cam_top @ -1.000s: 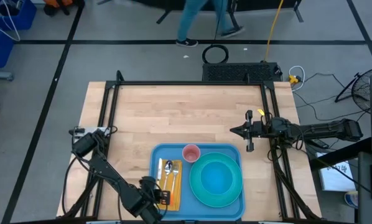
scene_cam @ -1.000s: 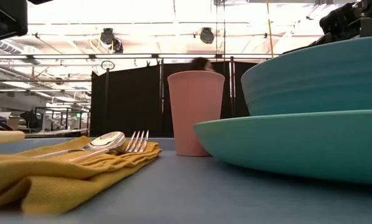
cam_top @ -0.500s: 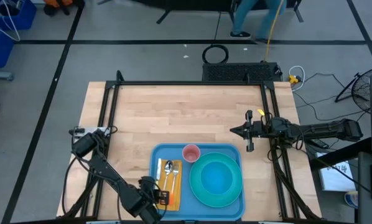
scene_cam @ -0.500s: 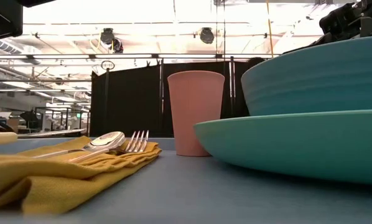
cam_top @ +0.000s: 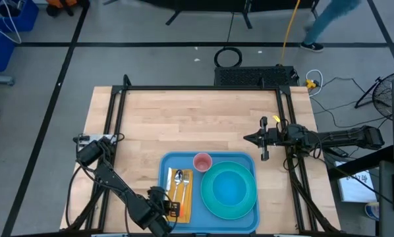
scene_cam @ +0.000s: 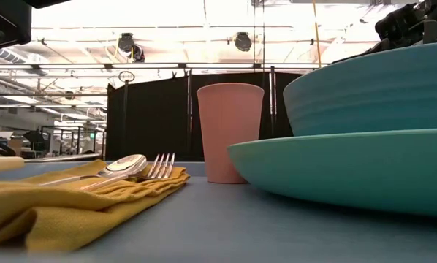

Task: Set up tray
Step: Put the yellow knife to the left of the orange spoon on the yellow table napkin on the blue tray, then return to Home Position

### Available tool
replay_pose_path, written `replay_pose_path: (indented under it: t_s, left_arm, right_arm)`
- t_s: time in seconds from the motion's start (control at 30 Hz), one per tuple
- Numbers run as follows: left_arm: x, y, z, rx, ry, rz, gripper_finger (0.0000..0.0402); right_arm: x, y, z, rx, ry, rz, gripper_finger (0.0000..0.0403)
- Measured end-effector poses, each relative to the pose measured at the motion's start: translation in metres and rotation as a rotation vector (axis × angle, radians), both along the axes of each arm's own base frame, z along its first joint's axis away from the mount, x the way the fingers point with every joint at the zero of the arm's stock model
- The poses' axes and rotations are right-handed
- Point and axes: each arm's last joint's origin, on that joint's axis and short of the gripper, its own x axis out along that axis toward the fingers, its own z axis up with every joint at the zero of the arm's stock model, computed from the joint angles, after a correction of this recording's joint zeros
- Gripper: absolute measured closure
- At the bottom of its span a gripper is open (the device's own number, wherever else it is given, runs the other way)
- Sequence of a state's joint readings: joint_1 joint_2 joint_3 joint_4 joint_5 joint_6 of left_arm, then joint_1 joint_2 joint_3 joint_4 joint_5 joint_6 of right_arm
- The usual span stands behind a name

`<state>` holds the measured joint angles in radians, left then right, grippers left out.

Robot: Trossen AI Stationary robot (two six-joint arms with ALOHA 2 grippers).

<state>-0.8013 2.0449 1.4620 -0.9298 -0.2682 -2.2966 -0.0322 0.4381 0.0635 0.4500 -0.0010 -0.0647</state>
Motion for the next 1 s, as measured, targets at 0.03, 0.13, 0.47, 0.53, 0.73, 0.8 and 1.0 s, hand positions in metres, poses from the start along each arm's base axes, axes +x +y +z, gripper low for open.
replay_pose_path:
  t_s: [0.03, 0.13, 0.47, 0.53, 0.73, 0.8, 1.0]
  left_arm:
    - [0.0, 0.0, 0.0, 0.002, 0.0, -0.003, 0.0332]
    - [0.001, 0.001, 0.0, 0.003, 0.001, -0.006, 0.0318]
    - [0.004, 0.006, 0.0, 0.015, 0.004, 0.001, 0.0308]
    - [0.004, 0.006, 0.0, 0.024, 0.003, -0.018, 0.0318]
    - [-0.002, 0.011, 0.025, 0.002, -0.004, -0.094, 0.0331]
    - [-0.005, 0.014, 0.039, -0.024, -0.009, -0.121, 0.0331]
    - [-0.012, 0.025, 0.073, -0.03, -0.092, -0.175, 0.0331]
  right_arm:
    - [0.0, 0.0, 0.0, 0.0, 0.0, 0.0, 0.0403]
    - [0.0, 0.0, 0.0, 0.0, 0.0, 0.0, 0.0403]
    - [0.0, 0.0, 0.0, 0.0, 0.0, 0.0, 0.0403]
    - [0.0, 0.0, 0.0, 0.0, 0.0, 0.0, 0.0403]
    - [0.0, 0.0, 0.0, 0.0, -0.001, 0.0, 0.0403]
    - [0.0, 0.0, 0.0, 0.0, -0.001, 0.0, 0.0403]
    - [0.0, 0.0, 0.0, -0.001, -0.003, 0.0, 0.0403]
